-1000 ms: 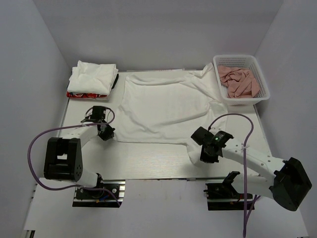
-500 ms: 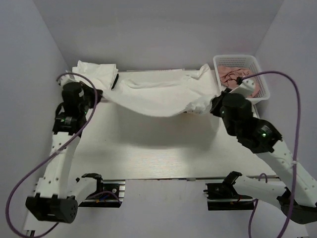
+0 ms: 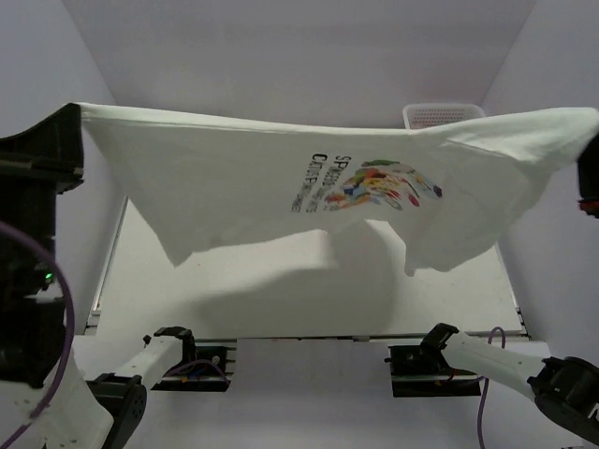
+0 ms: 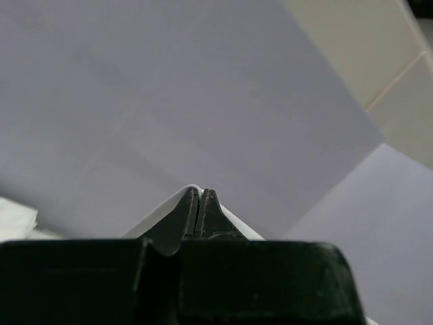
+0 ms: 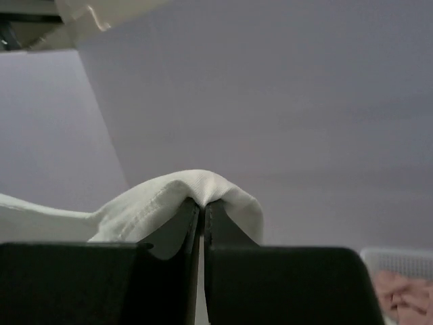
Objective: Fold and stack the t-shirts
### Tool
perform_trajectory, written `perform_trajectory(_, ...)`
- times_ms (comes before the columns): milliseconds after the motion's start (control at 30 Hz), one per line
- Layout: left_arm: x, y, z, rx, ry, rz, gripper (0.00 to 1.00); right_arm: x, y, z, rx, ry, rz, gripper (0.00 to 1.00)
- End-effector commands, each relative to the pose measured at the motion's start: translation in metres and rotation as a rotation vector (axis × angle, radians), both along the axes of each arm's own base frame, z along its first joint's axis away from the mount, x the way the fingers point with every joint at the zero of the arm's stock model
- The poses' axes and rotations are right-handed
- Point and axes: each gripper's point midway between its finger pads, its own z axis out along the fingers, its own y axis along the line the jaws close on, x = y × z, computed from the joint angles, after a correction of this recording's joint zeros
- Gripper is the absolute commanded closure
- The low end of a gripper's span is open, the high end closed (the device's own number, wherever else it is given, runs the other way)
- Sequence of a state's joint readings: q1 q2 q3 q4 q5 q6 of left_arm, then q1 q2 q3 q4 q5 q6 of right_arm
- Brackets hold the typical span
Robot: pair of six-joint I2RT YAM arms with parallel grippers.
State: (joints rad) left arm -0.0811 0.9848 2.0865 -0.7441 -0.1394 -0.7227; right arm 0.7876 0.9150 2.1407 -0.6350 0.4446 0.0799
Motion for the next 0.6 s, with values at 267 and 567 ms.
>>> perform_trajectory(267,-0.044,0.006,0.021,0.004,-0.075,0.021,1.00,0.000,-0.026,0.046,-0.050,-0.204,-0.194,1.00)
perform_trajectory(567,0.131,0.008,-0.096,0.027,0.339,0.106,1.00,0.166,0.043,-0.033,-0.302,0.036,-0.697,1.00)
